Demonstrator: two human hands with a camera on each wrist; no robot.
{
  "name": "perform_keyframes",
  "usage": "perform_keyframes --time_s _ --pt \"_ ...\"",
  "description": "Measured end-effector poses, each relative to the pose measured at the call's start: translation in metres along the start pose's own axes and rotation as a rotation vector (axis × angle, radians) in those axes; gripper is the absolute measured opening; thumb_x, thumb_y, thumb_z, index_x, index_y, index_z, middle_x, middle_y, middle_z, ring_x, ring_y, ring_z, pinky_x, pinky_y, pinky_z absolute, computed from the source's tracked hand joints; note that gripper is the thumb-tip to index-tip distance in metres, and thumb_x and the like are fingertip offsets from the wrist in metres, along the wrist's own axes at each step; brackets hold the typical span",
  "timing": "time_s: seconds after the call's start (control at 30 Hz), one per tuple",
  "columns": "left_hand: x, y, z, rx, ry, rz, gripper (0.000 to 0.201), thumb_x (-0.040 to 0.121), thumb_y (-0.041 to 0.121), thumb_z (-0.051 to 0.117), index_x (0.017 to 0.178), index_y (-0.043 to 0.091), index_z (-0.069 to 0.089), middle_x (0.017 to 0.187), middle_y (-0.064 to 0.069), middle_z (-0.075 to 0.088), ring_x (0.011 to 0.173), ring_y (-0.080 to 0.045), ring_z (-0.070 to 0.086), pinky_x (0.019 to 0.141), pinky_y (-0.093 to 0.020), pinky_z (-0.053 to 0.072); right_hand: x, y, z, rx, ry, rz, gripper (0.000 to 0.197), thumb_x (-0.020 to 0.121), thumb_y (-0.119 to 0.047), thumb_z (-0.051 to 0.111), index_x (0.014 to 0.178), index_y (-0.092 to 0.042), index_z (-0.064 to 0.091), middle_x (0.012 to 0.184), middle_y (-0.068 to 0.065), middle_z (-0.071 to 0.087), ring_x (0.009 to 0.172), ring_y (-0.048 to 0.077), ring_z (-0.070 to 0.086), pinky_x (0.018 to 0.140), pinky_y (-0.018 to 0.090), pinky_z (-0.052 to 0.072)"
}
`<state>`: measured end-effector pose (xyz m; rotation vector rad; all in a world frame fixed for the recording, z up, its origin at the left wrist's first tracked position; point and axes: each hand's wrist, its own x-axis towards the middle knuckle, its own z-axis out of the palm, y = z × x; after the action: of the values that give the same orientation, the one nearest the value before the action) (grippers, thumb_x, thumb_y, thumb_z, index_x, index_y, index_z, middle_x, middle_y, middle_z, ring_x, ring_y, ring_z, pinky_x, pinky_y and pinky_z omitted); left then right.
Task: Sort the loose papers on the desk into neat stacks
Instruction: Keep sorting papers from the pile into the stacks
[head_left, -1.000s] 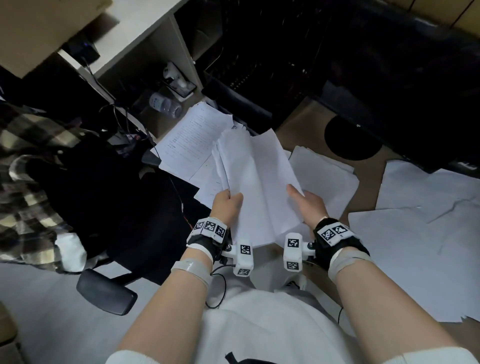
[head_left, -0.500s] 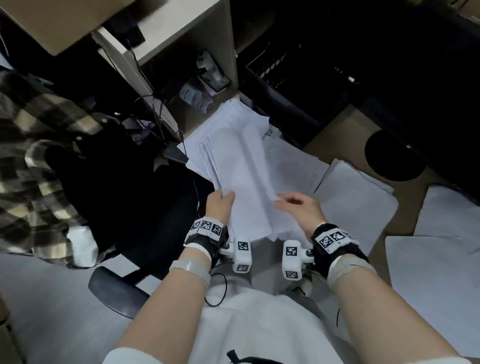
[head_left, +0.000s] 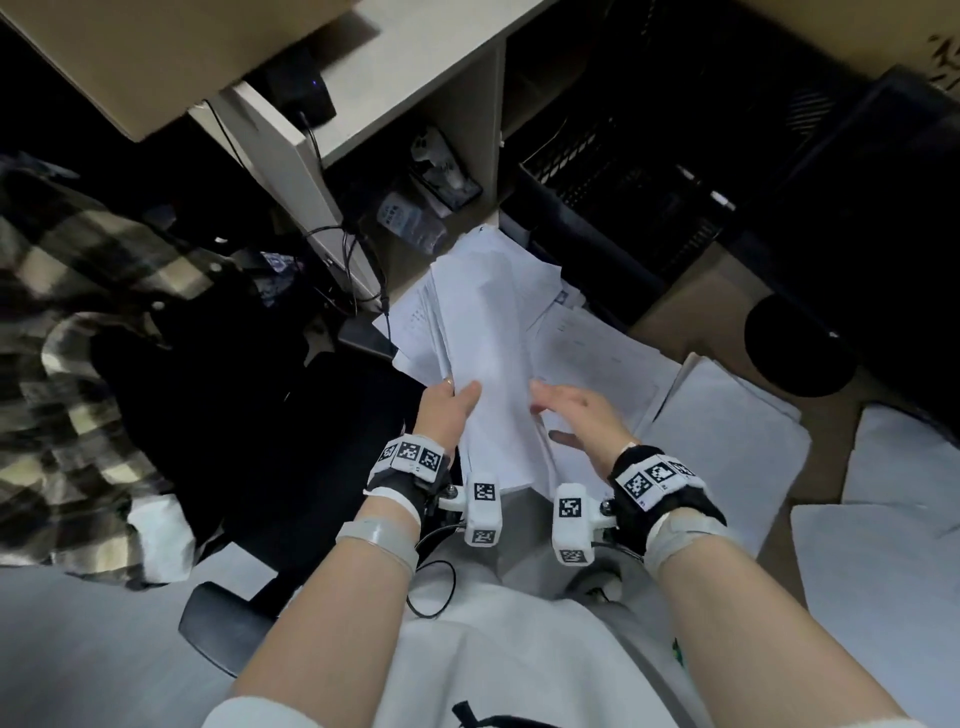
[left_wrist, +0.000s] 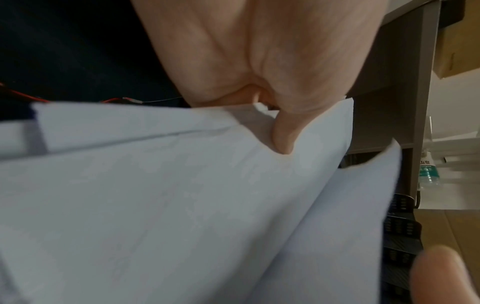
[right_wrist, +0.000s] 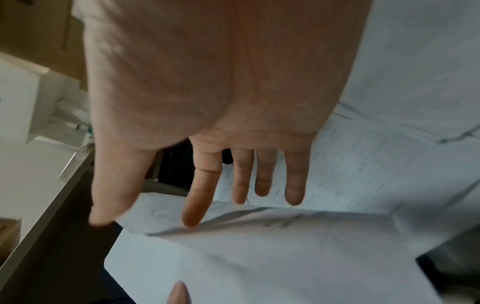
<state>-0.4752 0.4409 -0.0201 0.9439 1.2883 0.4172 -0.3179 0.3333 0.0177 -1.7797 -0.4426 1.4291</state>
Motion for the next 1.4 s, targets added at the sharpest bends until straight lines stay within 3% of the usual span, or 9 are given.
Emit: perform_keyframes --time_s 0.13,0.2,0.4,0.57,0.77,0.93,1.07,1.27,1.4 --pt "0.006 0.002 -0.004 0.030 -0.082 0.010 0.014 0.098 0.008 0.059 0.107 0.006 0.069 0.107 -0.015 0.072 0.104 -0.032 0.069 0.099 -0.050 0.053 0.005 0.003 0.013 -0.091 0.079 0.029 0.059 0.079 -0.037 0.081 0.126 -0.021 0.048 0.114 -0.010 0.060 0.105 0.004 0.059 0.087 0.033 0.053" --pt "0.008 0.004 -0.006 0.040 -0.106 0.009 0.018 0.097 0.013 0.061 0.111 0.004 0.070 0.108 -0.015 0.074 0.103 -0.032 0.070 0.097 -0.051 0.054 0.009 0.000 0.016 -0.019 0.137 0.060 0.060 0.082 -0.028 0.077 0.133 -0.020 0.045 0.111 0.000 0.066 0.100 0.016 0.067 0.084 0.037 0.058" --pt "0.012 0.005 -0.019 -0.153 -0.188 -0.088 0.029 0.096 0.014 0.064 0.120 -0.004 0.065 0.112 -0.019 0.073 0.108 -0.036 0.068 0.100 -0.051 0.052 0.016 0.002 0.012 0.052 0.115 0.066 0.033 0.087 -0.023 0.075 0.113 -0.003 0.066 0.102 0.010 0.074 0.083 0.021 0.070 0.081 0.036 0.060" --pt "0.016 0.005 -0.022 -0.175 -0.199 -0.096 0.028 0.099 0.011 0.060 0.122 -0.005 0.064 0.107 -0.018 0.073 0.100 -0.034 0.070 0.094 -0.047 0.056 0.020 -0.001 0.025 0.019 0.101 0.020 0.017 0.088 -0.009 0.072 0.097 0.006 0.069 0.084 0.013 0.070 0.071 0.021 0.062 0.065 0.026 0.055" --pt "0.027 0.009 -0.030 -0.070 -0.158 -0.042 0.018 0.097 -0.003 0.053 0.108 0.001 0.068 0.103 -0.016 0.074 0.101 -0.034 0.070 0.090 -0.043 0.058 0.036 -0.004 0.028 0.058 0.104 0.064 0.044 0.083 -0.036 0.078 0.119 -0.017 0.060 0.108 -0.001 0.071 0.098 0.015 0.070 0.081 0.036 0.059" --pt "0.027 0.015 -0.029 -0.103 -0.128 -0.040 0.017 0.097 0.004 0.060 0.109 -0.004 0.067 0.110 -0.020 0.072 0.101 -0.032 0.070 0.089 -0.038 0.058 0.053 -0.005 0.031 0.059 0.011 0.062 0.028 0.088 -0.031 0.073 0.108 -0.012 0.072 0.098 0.003 0.077 0.090 0.024 0.073 0.076 0.033 0.059" --pt "0.033 0.021 -0.027 -0.115 -0.113 -0.072 0.027 0.096 0.009 0.064 0.118 -0.007 0.065 0.114 -0.019 0.072 0.109 -0.033 0.068 0.099 -0.047 0.054 0.062 -0.009 0.028 0.102 0.008 0.071 0.022 0.088 -0.027 0.073 0.102 -0.011 0.075 0.095 0.007 0.077 0.086 0.024 0.073 0.075 0.032 0.058" --pt "0.043 0.027 -0.025 -0.070 -0.036 -0.053 0.024 0.095 0.021 0.067 0.110 0.003 0.069 0.107 -0.016 0.074 0.103 -0.034 0.070 0.095 -0.050 0.055 0.066 -0.023 0.015 0.159 0.016 0.074 0.014 0.093 -0.022 0.067 0.099 -0.013 0.077 0.098 0.005 0.077 0.088 0.019 0.073 0.078 0.031 0.059" --pt "0.045 0.025 -0.023 -0.173 -0.058 -0.103 0.020 0.097 0.013 0.063 0.113 0.002 0.067 0.114 -0.021 0.071 0.109 -0.038 0.067 0.099 -0.049 0.052 0.065 -0.034 0.015 0.046 0.015 0.040 0.021 0.093 -0.029 0.066 0.095 -0.010 0.076 0.096 0.009 0.077 0.081 0.017 0.073 0.081 0.035 0.059"
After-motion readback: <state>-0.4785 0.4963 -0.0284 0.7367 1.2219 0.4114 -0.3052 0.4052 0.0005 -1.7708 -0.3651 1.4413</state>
